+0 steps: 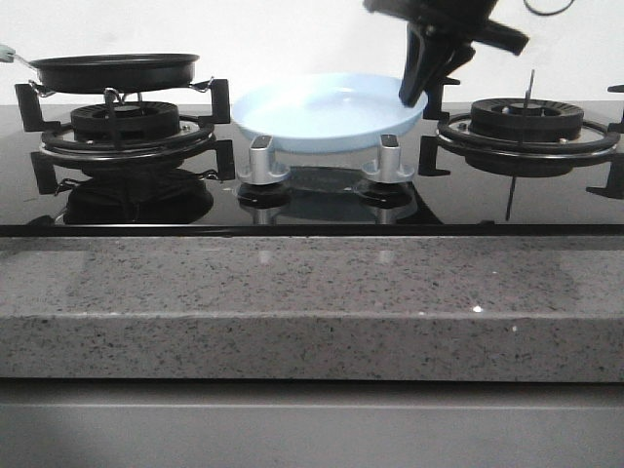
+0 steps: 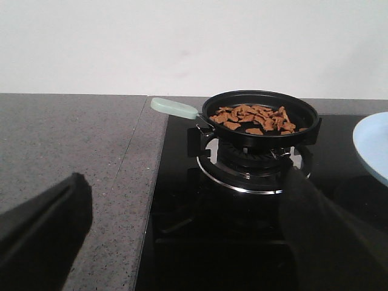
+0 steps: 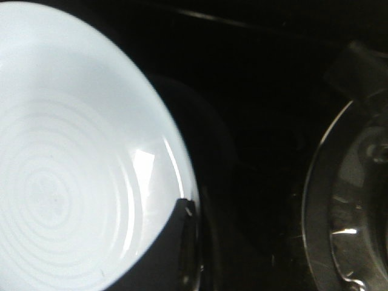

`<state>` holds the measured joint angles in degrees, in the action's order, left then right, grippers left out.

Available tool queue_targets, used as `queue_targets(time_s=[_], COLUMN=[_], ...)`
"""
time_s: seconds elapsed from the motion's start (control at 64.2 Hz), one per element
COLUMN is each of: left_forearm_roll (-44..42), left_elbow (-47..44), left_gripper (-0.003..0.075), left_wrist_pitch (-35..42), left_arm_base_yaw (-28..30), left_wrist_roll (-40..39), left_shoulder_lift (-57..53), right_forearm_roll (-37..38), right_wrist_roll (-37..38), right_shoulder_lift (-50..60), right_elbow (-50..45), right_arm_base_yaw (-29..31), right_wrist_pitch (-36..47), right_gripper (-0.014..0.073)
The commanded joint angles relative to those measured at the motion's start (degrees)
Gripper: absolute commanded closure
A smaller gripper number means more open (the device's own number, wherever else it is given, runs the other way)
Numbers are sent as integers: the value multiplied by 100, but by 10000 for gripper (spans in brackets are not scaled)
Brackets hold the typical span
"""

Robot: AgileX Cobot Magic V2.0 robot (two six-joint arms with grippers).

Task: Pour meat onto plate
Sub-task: 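Lift the blue plate with the right gripper and hold it above the knobs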

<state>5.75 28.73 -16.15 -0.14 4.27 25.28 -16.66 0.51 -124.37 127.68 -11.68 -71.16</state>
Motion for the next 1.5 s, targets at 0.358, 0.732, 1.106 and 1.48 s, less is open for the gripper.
queue_targets(time_s=[0.358, 0.732, 1.106, 1.48], left_forearm_roll=[59, 59, 59, 59], left_elbow=[214, 214, 214, 214], left_gripper=[104, 104, 104, 104], left_wrist_pitch=[430, 430, 430, 430], left_arm_base_yaw=[-31, -31, -31, -31], left_wrist_roll=[-53, -53, -53, -53], left_shoulder_lift=[70, 70, 70, 70], right_forearm_roll=[-529, -536, -530, -605], right_wrist_roll=[136, -130, -194, -194], right_shoulder_lift=[1350, 2666, 3423, 3412], right_elbow=[-7, -2298, -4519, -4679], right_arm_base_yaw=[75, -37, -617, -611], right_wrist_pitch=[-580, -229, 2295, 2703], right_gripper=[662, 662, 662, 662])
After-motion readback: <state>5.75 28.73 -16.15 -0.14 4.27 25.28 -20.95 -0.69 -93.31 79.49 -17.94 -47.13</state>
